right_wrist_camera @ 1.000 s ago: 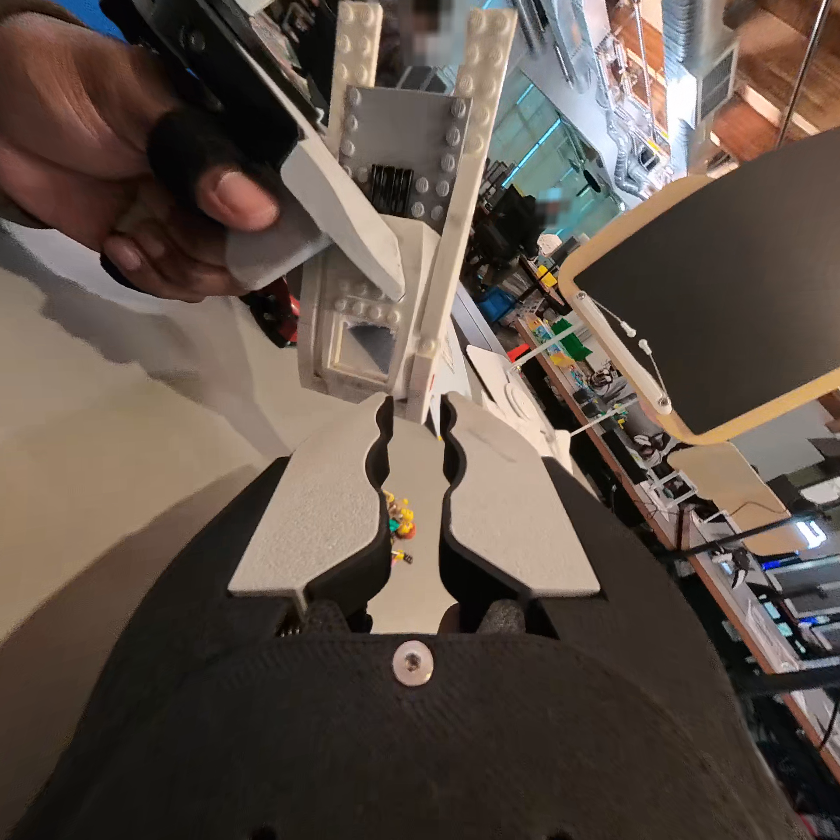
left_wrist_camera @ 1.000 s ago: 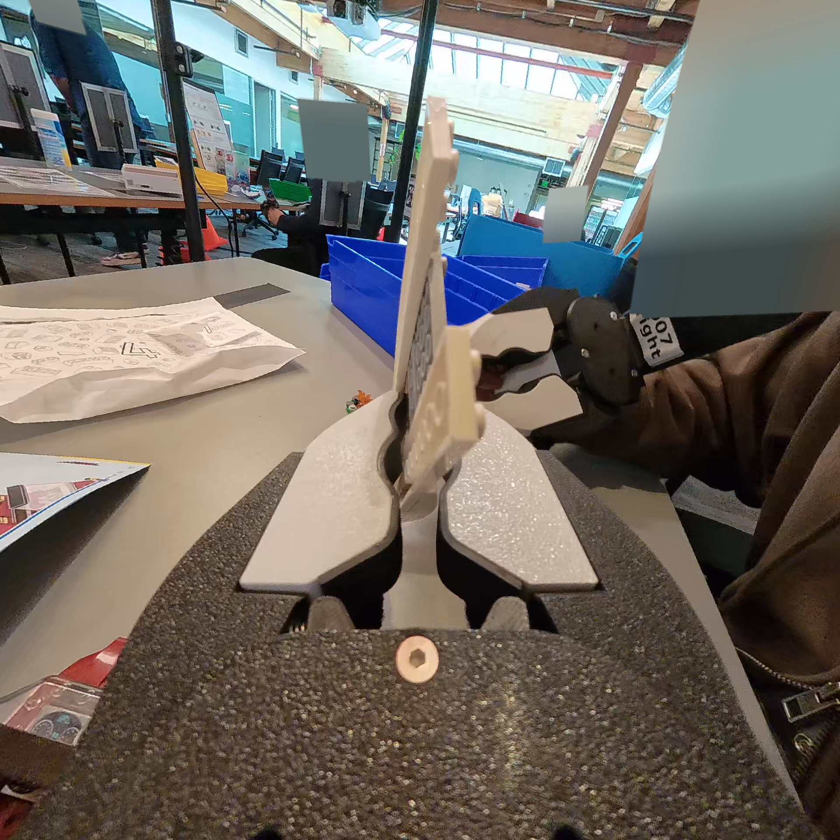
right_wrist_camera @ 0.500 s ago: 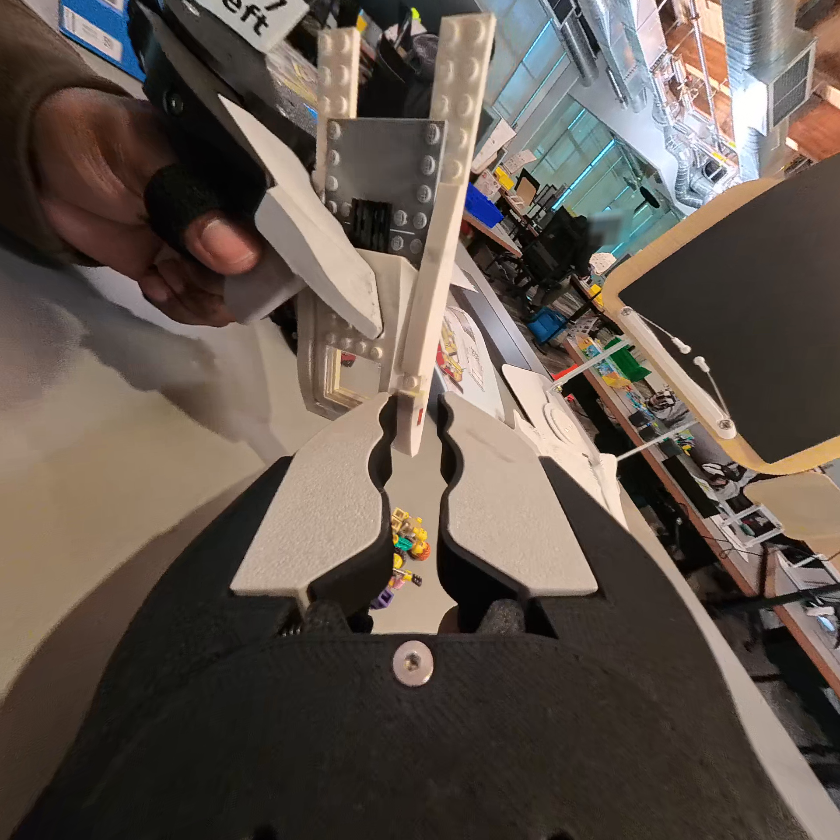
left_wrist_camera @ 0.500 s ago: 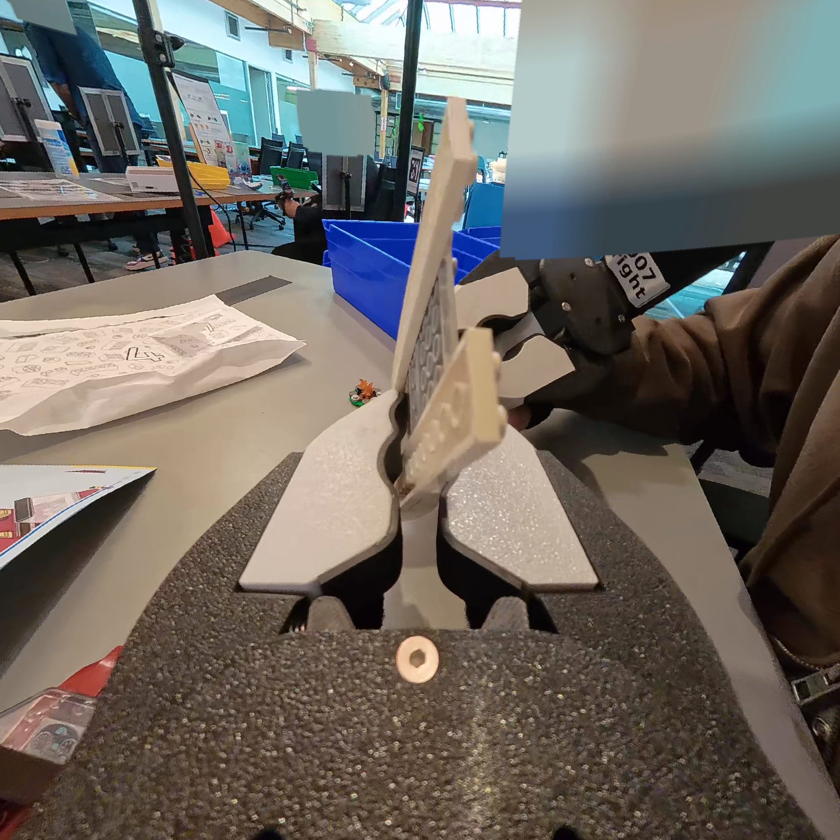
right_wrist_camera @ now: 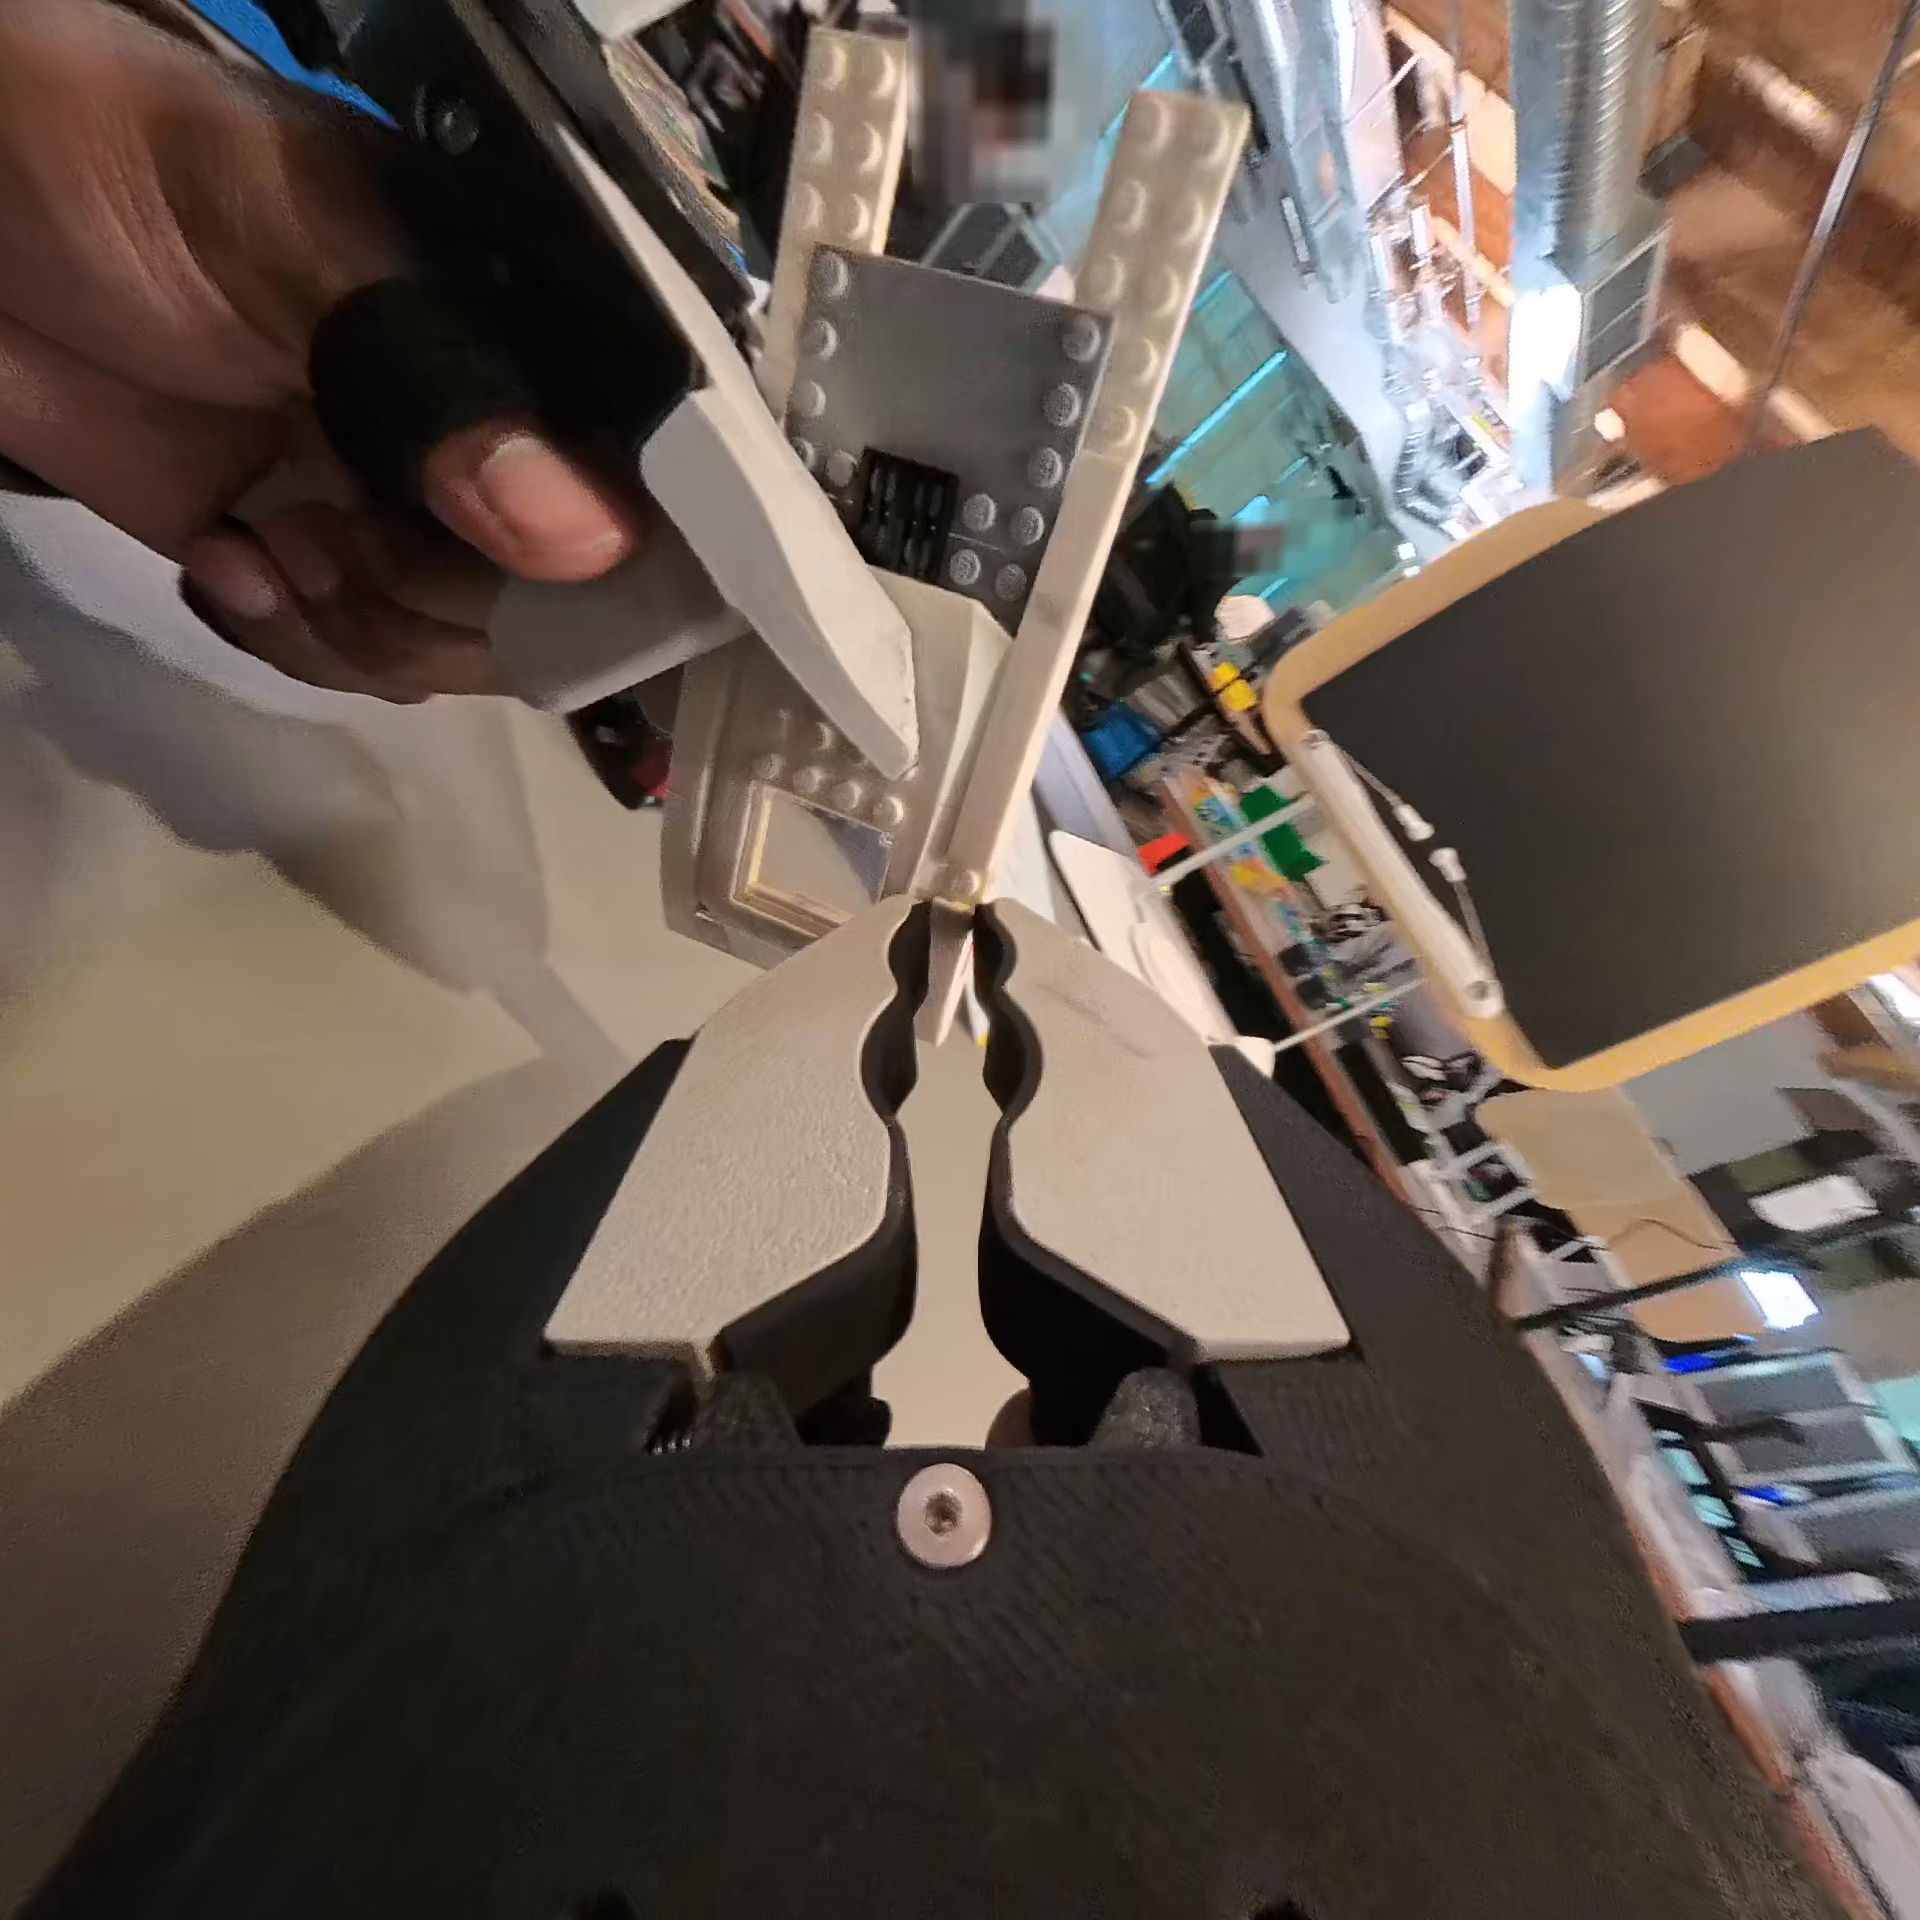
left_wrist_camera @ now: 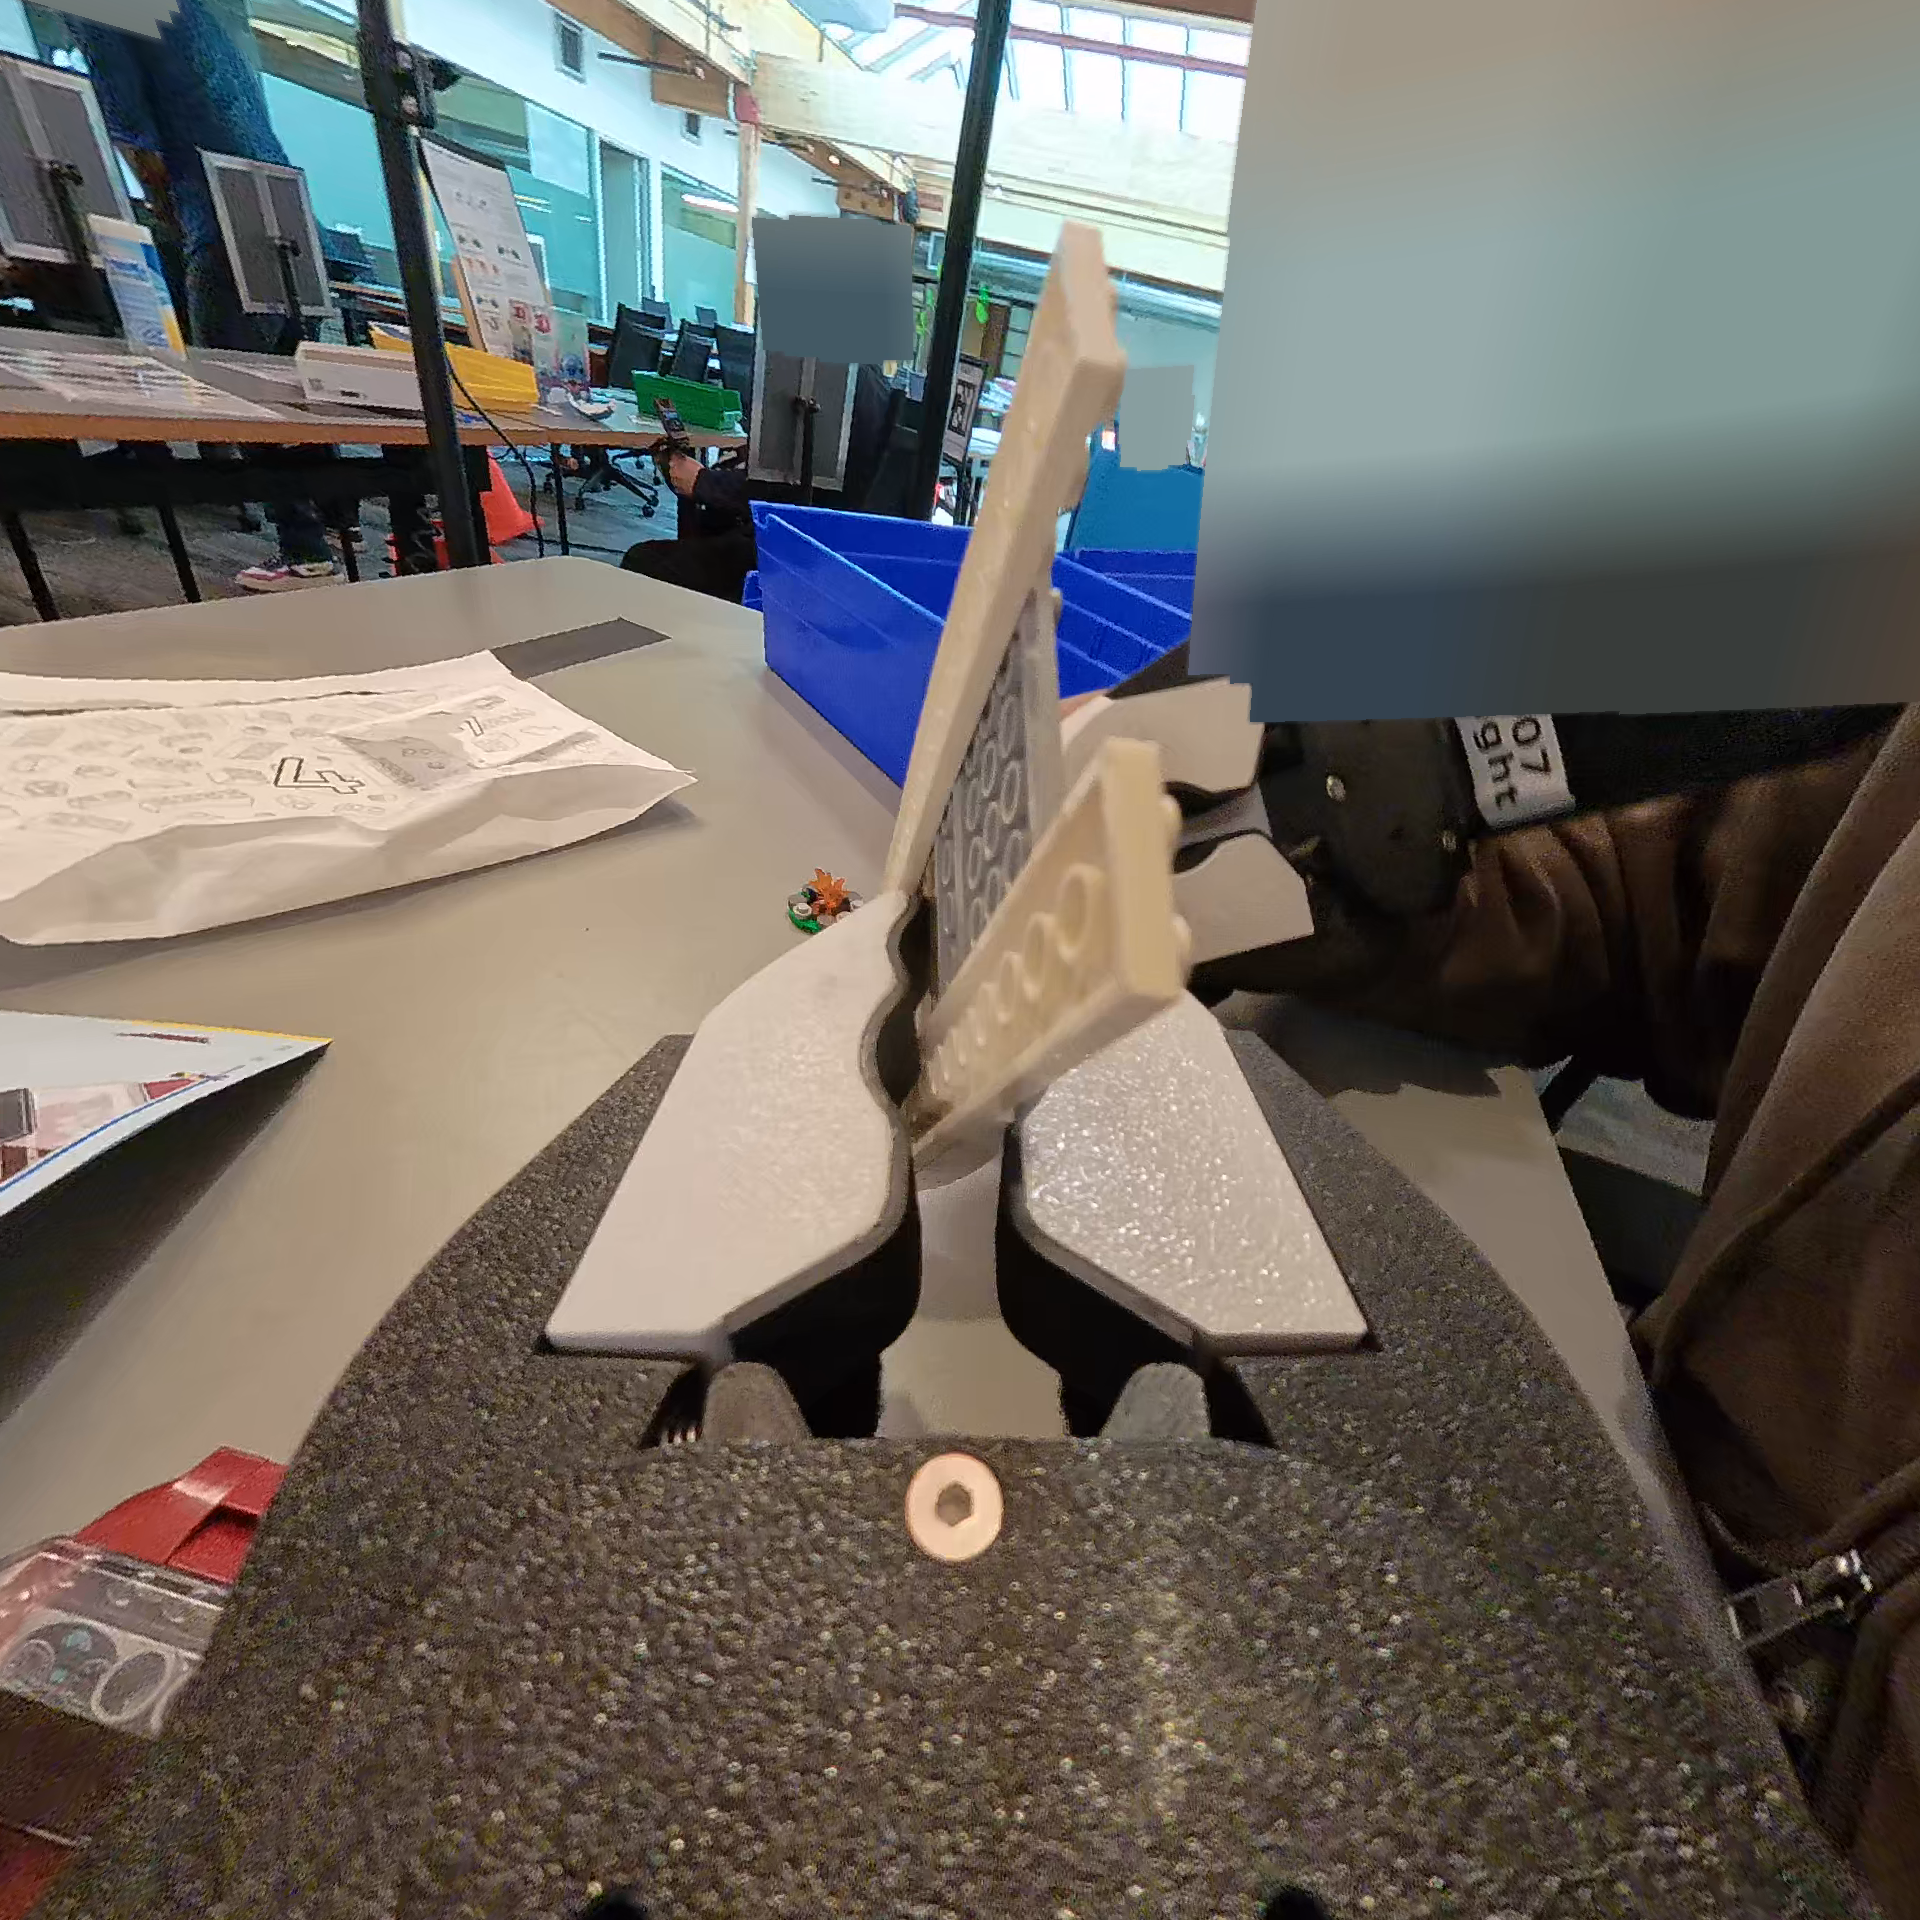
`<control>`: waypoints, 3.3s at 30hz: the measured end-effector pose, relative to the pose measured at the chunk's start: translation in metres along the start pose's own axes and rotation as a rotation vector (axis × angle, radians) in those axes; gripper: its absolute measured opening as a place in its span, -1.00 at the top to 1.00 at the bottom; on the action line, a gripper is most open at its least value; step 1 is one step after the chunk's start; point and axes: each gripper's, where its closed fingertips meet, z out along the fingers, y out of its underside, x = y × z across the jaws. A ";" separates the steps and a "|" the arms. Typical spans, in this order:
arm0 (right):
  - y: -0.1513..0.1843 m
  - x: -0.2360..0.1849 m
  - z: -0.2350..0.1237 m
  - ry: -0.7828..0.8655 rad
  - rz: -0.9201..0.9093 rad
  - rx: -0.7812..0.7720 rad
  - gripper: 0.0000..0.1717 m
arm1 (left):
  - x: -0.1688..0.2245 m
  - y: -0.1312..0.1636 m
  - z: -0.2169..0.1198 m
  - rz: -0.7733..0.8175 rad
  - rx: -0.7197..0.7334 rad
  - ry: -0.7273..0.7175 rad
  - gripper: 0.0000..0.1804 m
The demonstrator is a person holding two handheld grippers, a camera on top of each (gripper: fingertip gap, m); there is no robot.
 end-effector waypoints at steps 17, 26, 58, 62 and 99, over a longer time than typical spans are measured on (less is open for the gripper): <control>0.017 0.017 -0.011 0.097 0.038 -0.013 1.00 | -0.030 -0.015 -0.016 -0.064 0.083 -0.120 0.88; 0.004 0.000 -0.005 -0.005 0.164 0.067 0.76 | -0.015 -0.003 -0.004 -0.107 0.024 -0.019 0.88; -0.027 -0.037 0.035 0.177 -0.163 -0.109 0.91 | -0.030 -0.018 -0.018 -0.513 0.312 -0.034 0.87; -0.023 -0.039 0.037 0.151 -0.143 -0.120 0.92 | -0.029 -0.016 -0.017 -0.525 0.291 -0.036 0.85; -0.025 0.017 0.004 0.119 0.232 0.097 0.67 | -0.025 0.001 -0.005 0.065 -0.025 -0.175 0.88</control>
